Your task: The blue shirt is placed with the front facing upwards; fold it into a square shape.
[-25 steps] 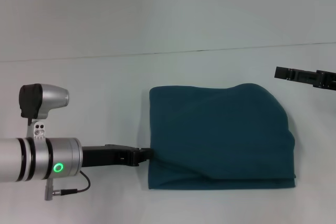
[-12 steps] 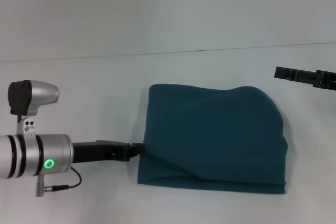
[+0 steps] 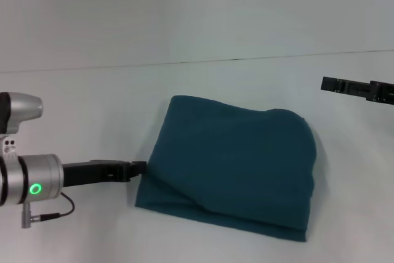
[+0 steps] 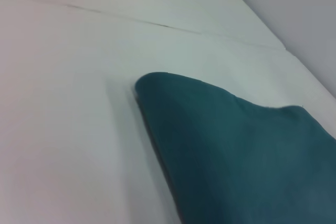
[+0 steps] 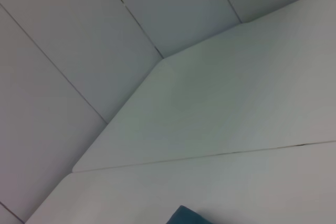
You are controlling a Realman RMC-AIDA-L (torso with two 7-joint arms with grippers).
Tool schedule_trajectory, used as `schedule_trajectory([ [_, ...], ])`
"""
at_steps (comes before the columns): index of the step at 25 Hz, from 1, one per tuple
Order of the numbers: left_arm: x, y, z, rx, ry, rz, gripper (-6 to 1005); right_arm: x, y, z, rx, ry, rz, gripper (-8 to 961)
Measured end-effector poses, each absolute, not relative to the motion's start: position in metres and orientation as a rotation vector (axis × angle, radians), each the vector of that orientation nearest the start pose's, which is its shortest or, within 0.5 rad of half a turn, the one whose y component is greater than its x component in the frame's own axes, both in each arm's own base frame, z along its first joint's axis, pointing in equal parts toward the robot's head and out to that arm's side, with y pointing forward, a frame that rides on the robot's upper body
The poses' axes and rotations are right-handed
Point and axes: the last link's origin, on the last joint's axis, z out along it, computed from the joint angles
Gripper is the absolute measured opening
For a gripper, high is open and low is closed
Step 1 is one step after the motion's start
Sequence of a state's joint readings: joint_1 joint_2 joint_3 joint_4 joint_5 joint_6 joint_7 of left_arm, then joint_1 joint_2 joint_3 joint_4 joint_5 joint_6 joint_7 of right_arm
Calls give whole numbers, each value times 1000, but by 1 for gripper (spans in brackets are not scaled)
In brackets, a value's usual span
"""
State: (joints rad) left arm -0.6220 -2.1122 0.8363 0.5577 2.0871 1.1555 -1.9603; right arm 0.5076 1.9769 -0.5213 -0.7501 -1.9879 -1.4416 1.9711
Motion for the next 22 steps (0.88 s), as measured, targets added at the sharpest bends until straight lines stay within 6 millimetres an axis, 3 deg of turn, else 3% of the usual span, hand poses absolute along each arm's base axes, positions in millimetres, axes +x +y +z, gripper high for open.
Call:
schedule_trajectory([
  [8,-275,358,-41,-2429,-1390,-473,-2,299,363,88,-2208,1290,804,932],
  [22,-283,322,-34,-2534,-1425,-523,-1,297,365,88,-2214,1283,803,931],
])
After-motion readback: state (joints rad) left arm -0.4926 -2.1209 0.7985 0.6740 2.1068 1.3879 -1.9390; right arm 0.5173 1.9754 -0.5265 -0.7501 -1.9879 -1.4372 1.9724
